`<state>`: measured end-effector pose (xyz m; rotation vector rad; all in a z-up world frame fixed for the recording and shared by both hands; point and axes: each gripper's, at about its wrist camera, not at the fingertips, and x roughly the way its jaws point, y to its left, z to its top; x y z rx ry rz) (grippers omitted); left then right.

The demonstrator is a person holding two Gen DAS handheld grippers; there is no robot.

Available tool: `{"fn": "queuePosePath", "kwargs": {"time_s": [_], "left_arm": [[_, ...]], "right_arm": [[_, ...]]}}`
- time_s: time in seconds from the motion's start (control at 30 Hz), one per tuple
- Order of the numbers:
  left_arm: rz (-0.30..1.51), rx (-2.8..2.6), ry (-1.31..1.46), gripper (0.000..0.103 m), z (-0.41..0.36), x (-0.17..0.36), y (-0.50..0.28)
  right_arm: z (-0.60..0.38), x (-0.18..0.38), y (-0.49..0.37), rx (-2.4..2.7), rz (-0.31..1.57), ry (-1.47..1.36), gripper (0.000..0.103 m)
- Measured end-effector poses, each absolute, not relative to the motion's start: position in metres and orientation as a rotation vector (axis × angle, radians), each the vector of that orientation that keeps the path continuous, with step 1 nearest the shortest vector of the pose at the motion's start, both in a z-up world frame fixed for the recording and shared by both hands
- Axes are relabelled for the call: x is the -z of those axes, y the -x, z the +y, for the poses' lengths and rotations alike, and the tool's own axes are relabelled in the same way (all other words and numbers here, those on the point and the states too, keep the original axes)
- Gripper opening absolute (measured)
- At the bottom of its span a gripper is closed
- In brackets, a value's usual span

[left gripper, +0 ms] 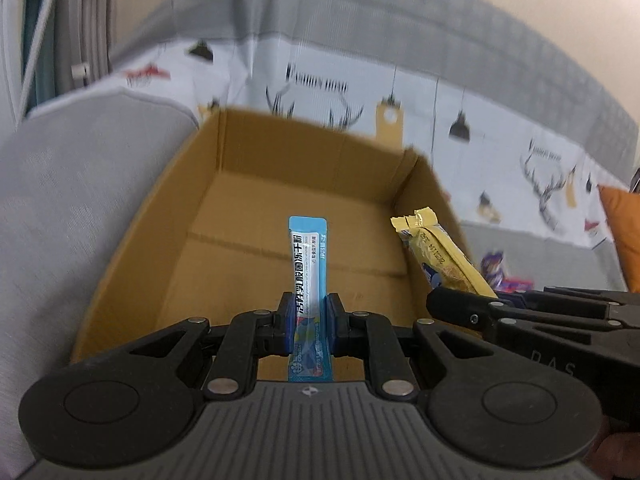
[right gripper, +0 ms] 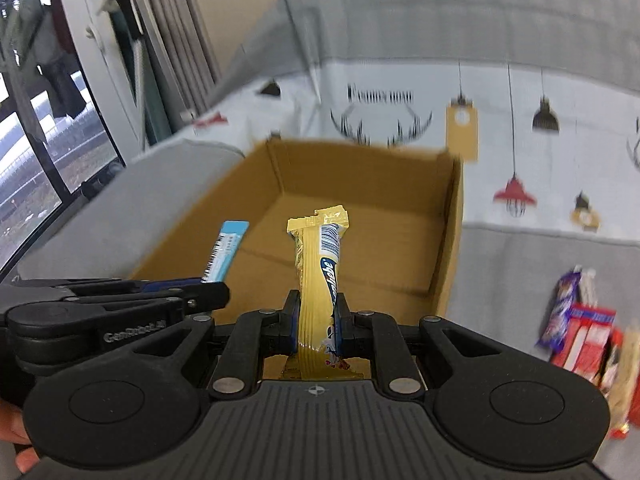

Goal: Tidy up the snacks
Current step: 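Carry both snacks over the box and open both tools to drop them, then grasp the red biscuit pack with left tool while right tool grasps the puff bag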

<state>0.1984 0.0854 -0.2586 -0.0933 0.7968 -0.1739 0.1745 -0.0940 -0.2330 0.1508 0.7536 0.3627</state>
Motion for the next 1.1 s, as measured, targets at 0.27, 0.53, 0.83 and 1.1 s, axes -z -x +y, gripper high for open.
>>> {"fn": "queuePosePath", "kwargs": {"time_s": [0.27,0.53,0.83,1.1], "left_arm": [[0.893,0.148,0.042,0.017,0.075,0.301,-0.207],[0.888,0.164,0.051,0.019,0.074,0.292,-0.202],[0.835,0.121,0.114,0.087,0.071,0.266,-0.172],[0.769,0.294,-0.035,0.09,-0.031,0.249,-0.133]], "right_arm": [[-0.08,0.263,-0.178,-0.359,0.839,-0.118,0.017],[-0.083,0.265,-0.172,-0.362,0.829,-0.137,0.019],[-0.143,0.243,-0.133,-0.343,0.657,-0.264,0.077],[-0.249,0.252,-0.079,-0.144,0.539,-0.363,0.094]]}}
